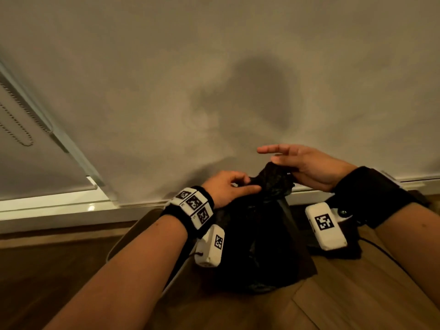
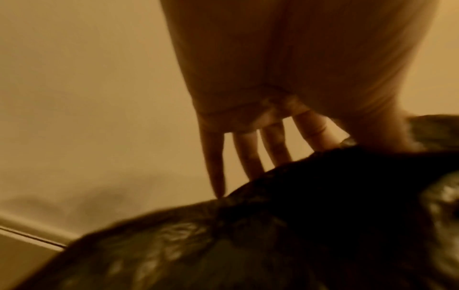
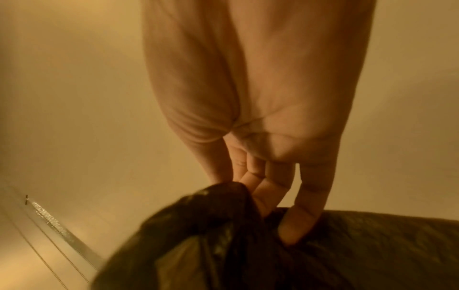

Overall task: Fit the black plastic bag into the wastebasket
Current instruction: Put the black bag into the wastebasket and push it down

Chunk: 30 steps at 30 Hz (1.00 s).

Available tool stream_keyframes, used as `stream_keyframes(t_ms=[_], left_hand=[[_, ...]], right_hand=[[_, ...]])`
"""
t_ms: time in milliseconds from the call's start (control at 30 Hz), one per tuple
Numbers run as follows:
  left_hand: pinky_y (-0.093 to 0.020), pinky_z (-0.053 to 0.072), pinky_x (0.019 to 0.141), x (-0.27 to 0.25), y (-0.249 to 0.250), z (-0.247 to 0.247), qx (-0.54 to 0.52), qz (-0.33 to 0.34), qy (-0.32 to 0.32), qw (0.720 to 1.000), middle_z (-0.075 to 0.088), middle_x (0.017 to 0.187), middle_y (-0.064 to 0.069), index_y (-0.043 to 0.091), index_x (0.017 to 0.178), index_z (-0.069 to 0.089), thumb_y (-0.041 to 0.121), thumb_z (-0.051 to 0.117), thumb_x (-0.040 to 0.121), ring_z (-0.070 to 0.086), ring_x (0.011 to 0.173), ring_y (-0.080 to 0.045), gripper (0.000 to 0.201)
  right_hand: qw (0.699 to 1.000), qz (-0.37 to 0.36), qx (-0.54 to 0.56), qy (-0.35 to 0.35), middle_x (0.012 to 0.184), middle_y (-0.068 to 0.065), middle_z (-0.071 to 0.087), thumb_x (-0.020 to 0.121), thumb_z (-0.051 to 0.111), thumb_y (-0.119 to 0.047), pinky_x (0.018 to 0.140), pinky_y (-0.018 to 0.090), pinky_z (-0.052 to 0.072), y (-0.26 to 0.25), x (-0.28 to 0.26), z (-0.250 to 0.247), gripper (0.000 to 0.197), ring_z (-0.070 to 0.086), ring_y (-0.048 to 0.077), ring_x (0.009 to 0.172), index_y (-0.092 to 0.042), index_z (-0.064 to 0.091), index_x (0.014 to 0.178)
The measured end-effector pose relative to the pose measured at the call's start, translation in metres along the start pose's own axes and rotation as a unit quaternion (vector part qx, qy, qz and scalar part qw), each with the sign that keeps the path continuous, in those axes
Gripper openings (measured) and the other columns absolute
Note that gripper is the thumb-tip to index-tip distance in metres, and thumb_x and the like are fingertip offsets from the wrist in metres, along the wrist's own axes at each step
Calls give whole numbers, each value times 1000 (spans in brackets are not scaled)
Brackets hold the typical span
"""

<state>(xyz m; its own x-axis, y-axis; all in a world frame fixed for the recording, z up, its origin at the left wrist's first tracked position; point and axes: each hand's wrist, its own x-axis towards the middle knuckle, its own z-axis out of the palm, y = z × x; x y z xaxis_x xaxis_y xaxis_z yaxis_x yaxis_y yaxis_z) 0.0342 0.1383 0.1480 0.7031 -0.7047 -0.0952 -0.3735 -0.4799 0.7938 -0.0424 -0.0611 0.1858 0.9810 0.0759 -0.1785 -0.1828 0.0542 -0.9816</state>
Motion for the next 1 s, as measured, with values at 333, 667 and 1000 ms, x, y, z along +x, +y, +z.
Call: stream_keyframes(t_ms=[333,667,1000], left_hand=[[-31,41,58,18,35,-26,-138,-55,136,979,57,64,-5,13,77,60,34,54,93,51,58,-20,27],[-38,53,79,12,58,-80,-239,-39,195,950,67,91,-15,-1,107,63,17,44,99,64,82,-27,28],[-49,44,99,11,45,-88,-252,-58,240,936,52,133,-29,-6,129,48,11,37,98,57,104,-31,37]], right_hand=[[951,-77,-160,251,113,-3,60,63,65,-70,73,25,43,-6,-34,14,81,60,12,99,-27,47,129],[909,-42,-309,277,148,-10,22,38,67,-85,111,35,28,54,-79,0,125,25,12,136,-39,18,143],[960,272,-37,61,126,13,63,52,77,-70,101,50,45,82,-73,1,95,62,40,111,-29,47,133]])
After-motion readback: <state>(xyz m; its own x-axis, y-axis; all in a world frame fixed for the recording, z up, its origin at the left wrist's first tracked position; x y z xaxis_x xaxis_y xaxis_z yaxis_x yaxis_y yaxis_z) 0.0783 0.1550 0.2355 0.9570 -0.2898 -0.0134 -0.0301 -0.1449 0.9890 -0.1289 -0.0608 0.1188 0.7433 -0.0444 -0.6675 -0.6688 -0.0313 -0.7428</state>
